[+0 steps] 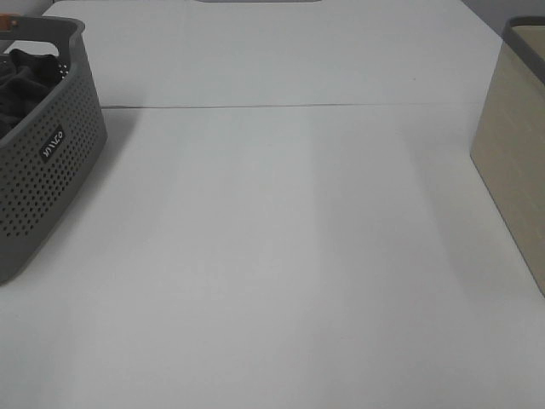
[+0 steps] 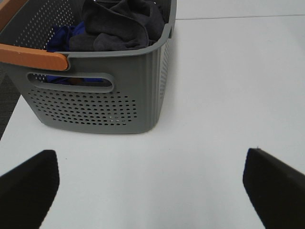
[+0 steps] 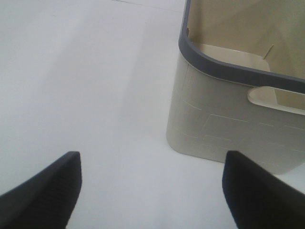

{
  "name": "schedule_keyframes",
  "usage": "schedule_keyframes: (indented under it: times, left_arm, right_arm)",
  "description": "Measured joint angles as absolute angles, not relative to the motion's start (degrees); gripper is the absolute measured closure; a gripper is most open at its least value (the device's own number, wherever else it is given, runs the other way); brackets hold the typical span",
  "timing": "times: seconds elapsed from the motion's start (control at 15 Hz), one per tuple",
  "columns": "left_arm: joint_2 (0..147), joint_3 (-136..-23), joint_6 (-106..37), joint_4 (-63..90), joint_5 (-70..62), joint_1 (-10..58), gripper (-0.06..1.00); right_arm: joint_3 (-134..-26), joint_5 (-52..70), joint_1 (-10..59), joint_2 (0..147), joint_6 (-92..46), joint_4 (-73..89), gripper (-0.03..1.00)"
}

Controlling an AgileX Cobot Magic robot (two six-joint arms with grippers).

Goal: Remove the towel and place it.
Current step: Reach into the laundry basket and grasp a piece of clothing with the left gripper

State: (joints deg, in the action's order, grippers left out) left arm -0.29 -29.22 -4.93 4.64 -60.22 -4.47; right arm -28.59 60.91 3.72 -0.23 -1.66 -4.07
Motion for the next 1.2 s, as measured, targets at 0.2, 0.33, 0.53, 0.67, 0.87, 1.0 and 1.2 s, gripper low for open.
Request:
schedule_keyframes:
  times: [0.2,0.33,0.53,0.67,0.87,1.0,1.2]
  left_arm:
    - [-0.3,-29.2,-5.0,4.6,-60.2,-4.4,-0.05]
    - [-0.3,-29.2,-5.0,4.6,-60.2,-4.4,-0.05]
    - [-0.3,-29.2,-5.0,4.6,-60.2,-4.4,-0.05]
    - [-0.3,-29.2,-5.0,4.6,-60.2,-4.4,-0.05]
    - [-0.3,-29.2,-5.0,4.6,-60.2,-4.4,-0.05]
    - [-0.3,-29.2,-5.0,4.6,-60.2,-4.4,-0.05]
    - [1.0,-31.2,-13.3,4.5,-60.4,-4.4,-0.05]
  right_arm:
    - [-28.6,60.9,3.7,-0.2,-1.7,-4.1,0.18]
    - [-28.6,60.9,3.7,-0.2,-1.7,-4.1,0.18]
    - [-28.6,60.9,3.7,-0.2,-1.7,-4.1,0.18]
    - [-28.6,60.9,3.7,-0.2,-1.7,-4.1,0.18]
    - [-28.6,60.9,3.7,-0.2,-1.7,-4.1,0.18]
    - [-28.6,60.9,3.7,-0.2,-1.7,-4.1,0.18]
    - [-28.6,60.9,3.7,-0.2,-1.7,-4.1,0.18]
